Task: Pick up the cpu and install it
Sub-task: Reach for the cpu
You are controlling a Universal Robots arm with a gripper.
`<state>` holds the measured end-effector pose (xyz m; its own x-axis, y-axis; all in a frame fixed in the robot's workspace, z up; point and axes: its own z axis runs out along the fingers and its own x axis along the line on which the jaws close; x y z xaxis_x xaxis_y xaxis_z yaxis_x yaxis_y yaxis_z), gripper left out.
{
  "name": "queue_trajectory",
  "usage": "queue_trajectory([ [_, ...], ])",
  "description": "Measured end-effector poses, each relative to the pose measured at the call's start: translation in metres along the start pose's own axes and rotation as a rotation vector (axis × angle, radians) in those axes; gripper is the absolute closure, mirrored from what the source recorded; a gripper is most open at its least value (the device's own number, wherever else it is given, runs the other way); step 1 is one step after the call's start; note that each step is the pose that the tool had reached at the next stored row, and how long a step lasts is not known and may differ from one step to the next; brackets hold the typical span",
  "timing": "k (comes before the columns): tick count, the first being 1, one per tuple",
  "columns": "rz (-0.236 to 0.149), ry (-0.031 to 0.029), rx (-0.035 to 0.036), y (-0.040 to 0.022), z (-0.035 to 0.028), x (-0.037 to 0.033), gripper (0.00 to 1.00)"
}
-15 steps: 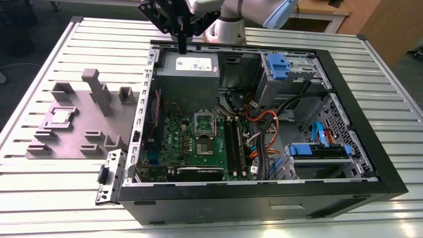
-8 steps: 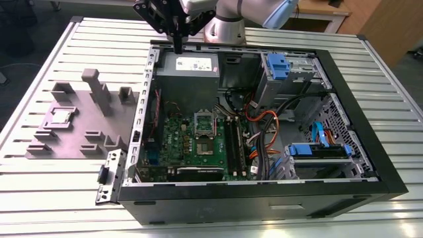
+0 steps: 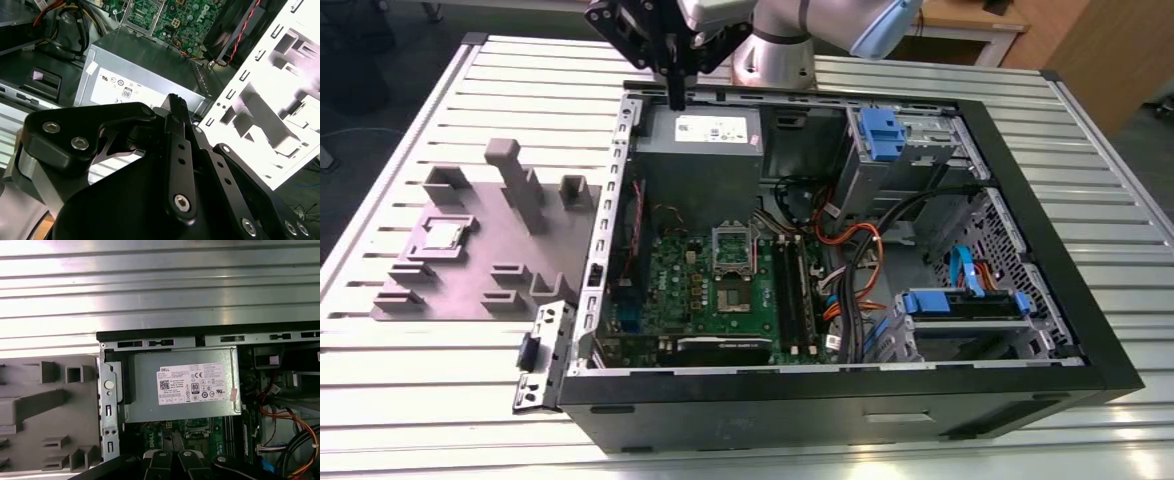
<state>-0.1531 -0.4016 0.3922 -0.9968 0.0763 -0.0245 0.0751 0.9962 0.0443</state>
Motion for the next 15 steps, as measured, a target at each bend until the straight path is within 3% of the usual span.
queue_trajectory([
  [9,0.0,-0.0001,-0.0001,-0.0016,-0.0001,0.0091,0.89],
  [15,0.0,0.0,0.0,-0.0017,-0.0002,0.0101,0.89],
])
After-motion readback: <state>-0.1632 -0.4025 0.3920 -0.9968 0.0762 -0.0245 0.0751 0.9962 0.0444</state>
